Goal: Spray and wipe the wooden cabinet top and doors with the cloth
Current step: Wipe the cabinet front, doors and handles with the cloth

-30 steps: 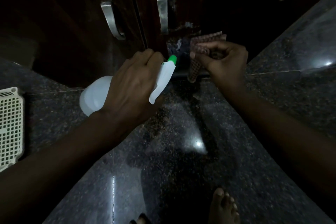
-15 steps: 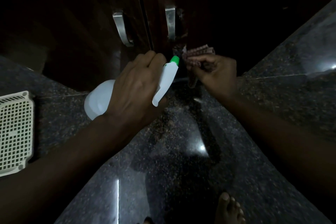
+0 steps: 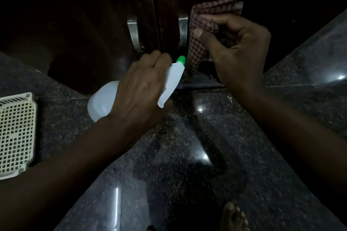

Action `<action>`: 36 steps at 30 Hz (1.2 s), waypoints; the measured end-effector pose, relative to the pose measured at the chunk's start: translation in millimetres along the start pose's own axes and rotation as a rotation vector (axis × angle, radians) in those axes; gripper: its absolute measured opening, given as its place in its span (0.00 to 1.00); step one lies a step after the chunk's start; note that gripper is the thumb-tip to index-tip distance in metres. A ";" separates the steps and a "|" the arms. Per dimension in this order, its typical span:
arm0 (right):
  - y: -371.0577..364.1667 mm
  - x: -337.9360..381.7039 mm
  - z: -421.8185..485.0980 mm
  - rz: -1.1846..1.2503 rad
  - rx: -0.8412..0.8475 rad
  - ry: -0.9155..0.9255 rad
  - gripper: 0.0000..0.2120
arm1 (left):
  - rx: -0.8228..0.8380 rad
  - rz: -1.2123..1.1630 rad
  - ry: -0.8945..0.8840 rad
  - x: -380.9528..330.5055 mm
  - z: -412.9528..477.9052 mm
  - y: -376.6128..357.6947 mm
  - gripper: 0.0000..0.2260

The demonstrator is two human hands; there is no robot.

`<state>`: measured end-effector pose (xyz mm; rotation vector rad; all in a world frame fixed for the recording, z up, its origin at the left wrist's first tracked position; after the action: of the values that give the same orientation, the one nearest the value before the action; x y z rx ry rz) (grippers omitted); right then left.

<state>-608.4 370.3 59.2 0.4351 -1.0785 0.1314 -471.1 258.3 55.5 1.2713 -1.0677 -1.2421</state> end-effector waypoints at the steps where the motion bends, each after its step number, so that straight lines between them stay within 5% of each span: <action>1: 0.0 1.7 0.4 -0.003 -0.016 0.012 0.12 | -0.002 0.002 -0.002 -0.2 -0.4 1.3 0.28; 8: -10.9 -32.1 -18.7 -0.098 0.029 0.033 0.10 | -0.004 -0.029 0.008 4.4 -5.7 -0.3 0.25; 15: -20.5 -101.2 -47.4 -0.192 0.201 -0.152 0.09 | 0.030 0.019 0.015 3.4 -8.3 -8.4 0.27; 27: -13.4 -53.2 -27.3 0.008 0.045 -0.072 0.09 | 0.020 0.010 0.003 5.0 -10.5 -11.9 0.29; 36: -11.4 -121.5 -53.6 -0.267 0.234 -0.220 0.09 | -0.015 -0.060 0.024 9.7 -18.8 -23.4 0.21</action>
<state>-618.3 394.5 -71.5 0.8143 -1.2142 -0.0289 -453.0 252.3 30.3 1.3118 -1.0079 -1.2751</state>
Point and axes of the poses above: each hand's wrist, its own z-axis towards the middle knuckle, its own y-axis out of the back of the hand, x = y × z, the point moved 4 cm from there along z, towards the middle knuckle, and after that the axes turned 7 degrees about -y, right-handed, at the moved point
